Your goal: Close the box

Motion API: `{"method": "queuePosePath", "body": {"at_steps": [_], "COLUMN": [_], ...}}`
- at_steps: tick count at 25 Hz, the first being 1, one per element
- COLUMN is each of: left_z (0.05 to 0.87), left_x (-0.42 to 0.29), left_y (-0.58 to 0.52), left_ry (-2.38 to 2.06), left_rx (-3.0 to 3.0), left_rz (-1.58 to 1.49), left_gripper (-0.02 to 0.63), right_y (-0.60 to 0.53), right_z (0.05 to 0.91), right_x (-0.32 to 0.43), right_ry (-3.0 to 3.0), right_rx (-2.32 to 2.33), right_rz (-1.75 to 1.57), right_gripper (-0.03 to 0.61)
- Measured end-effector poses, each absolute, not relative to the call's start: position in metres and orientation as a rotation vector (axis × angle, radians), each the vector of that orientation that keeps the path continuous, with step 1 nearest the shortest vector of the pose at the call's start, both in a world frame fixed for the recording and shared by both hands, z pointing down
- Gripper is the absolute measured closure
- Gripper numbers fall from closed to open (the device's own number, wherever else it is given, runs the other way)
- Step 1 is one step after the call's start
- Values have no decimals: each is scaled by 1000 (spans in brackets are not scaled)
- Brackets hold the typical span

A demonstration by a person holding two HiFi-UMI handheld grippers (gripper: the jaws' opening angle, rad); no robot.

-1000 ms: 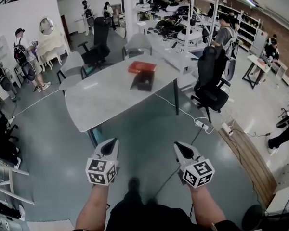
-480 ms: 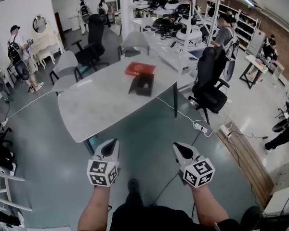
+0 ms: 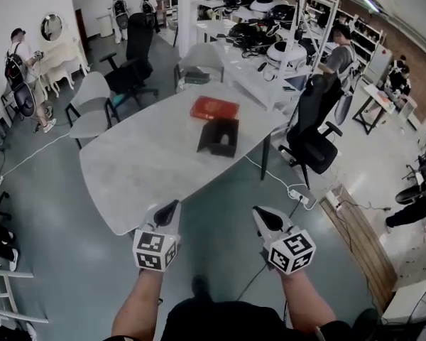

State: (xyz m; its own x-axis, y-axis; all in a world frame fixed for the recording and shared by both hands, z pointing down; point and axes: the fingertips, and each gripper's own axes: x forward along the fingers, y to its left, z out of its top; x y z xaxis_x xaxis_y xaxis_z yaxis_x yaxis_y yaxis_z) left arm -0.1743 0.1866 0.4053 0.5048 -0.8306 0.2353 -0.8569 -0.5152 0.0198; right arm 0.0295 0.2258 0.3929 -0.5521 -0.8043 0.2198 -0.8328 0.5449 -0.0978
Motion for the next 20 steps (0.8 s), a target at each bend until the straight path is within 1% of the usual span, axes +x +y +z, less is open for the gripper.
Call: {"method": "queuePosePath", "body": {"at_steps": [6, 10, 20], "left_z": [412, 406, 411], "left_x": [-200, -208, -193], "left_y": [139, 120, 74], "left_ry": [-1421, -1406, -1372], "left_rx": [2620, 2635, 2648], "left_rz": [285, 285, 290], "left_gripper": [603, 603, 603], "right_y": [183, 166, 120], "right_z": [392, 388, 411], "right_x": [-1, -7, 5], "right_ry": [-2604, -2591, -2604], "right_rx": [1429, 1454, 1474], "right_rz": [277, 282, 353], "right_gripper": [577, 576, 577]}}
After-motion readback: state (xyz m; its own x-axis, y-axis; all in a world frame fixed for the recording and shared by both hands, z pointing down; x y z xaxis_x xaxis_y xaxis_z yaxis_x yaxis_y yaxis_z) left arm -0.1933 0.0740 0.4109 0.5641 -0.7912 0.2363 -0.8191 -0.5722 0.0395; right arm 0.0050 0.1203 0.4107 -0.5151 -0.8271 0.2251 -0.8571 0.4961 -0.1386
